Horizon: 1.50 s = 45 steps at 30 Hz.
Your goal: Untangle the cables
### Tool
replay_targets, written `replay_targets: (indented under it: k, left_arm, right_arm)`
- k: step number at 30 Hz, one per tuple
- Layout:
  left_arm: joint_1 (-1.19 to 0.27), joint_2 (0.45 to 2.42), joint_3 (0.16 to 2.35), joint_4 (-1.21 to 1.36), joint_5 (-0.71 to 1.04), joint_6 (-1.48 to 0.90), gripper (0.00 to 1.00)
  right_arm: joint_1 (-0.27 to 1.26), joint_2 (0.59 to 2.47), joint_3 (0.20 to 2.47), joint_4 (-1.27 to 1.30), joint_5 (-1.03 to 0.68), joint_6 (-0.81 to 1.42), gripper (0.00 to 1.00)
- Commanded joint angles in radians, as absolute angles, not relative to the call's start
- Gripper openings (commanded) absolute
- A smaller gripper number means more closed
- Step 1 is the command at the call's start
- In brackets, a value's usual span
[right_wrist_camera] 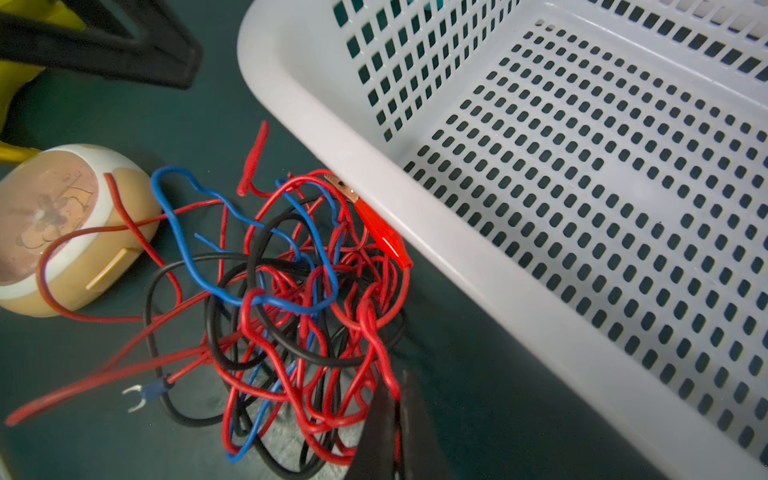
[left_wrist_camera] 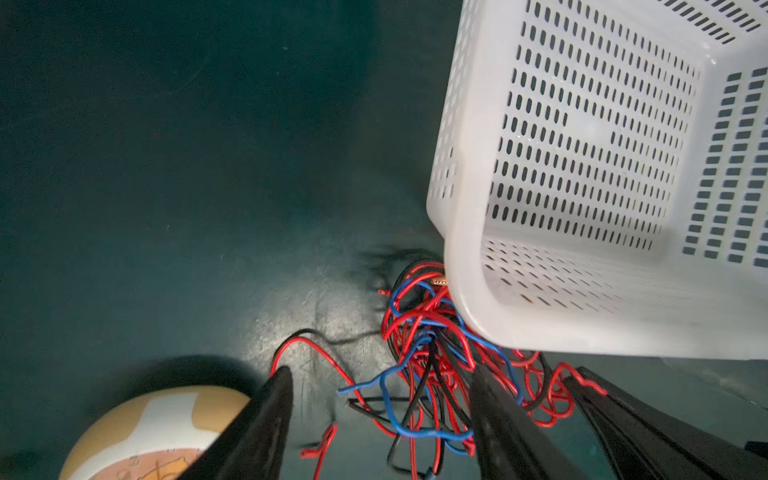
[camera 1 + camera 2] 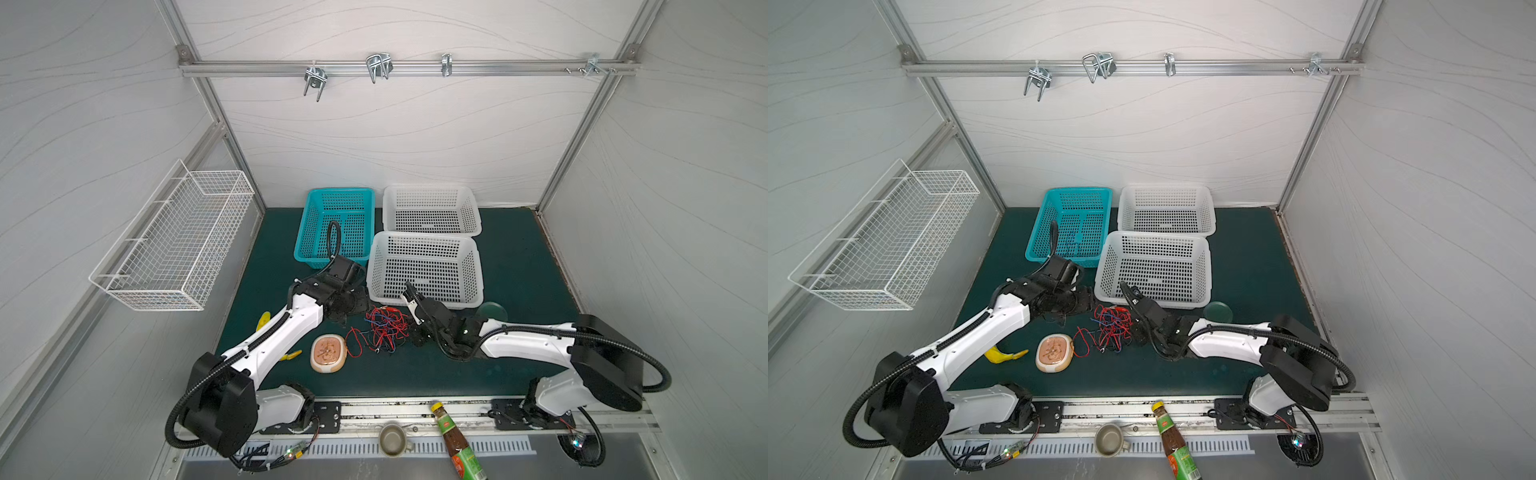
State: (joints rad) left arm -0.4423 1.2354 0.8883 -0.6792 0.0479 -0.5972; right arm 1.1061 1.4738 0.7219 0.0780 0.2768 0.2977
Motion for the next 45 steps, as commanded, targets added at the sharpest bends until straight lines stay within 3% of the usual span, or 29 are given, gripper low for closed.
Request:
replay_targets:
  k: [1, 14, 23, 27, 34, 45]
  left_arm:
    - [-0.451, 1.202, 0.885, -0.717, 0.111, -0.667, 0.69]
    - [-0.535, 1.238, 0.798, -0.613, 0.149, -0.796, 0.62]
    - [-0.541, 1.278, 0.778, -0.572, 0.142, -0.815, 0.49]
    - [-0.542, 1.306, 0.775, -0.569, 0.135, -0.813, 0.38]
    - [-0.543, 1.315, 0.792, -0.597, 0.104, -0.803, 0.00]
    - [-0.542, 1.255, 0.885, -0.730, 0.021, -0.730, 0.00]
  right_arm:
    - [1.114, 1.477, 0.737, 0.092, 0.286, 0.314, 0.00]
    - [1.130, 1.423, 0.689, 0.173, 0.279, 0.302, 0.00]
    - [1.139, 1.422, 0.680, 0.195, 0.278, 0.299, 0.00]
    - [1.145, 1.413, 0.675, 0.204, 0.277, 0.289, 0.00]
    - [1.147, 1.420, 0.671, 0.176, 0.309, 0.299, 0.00]
    - [1.146, 1.445, 0.642, 0.041, 0.493, 0.442, 0.00]
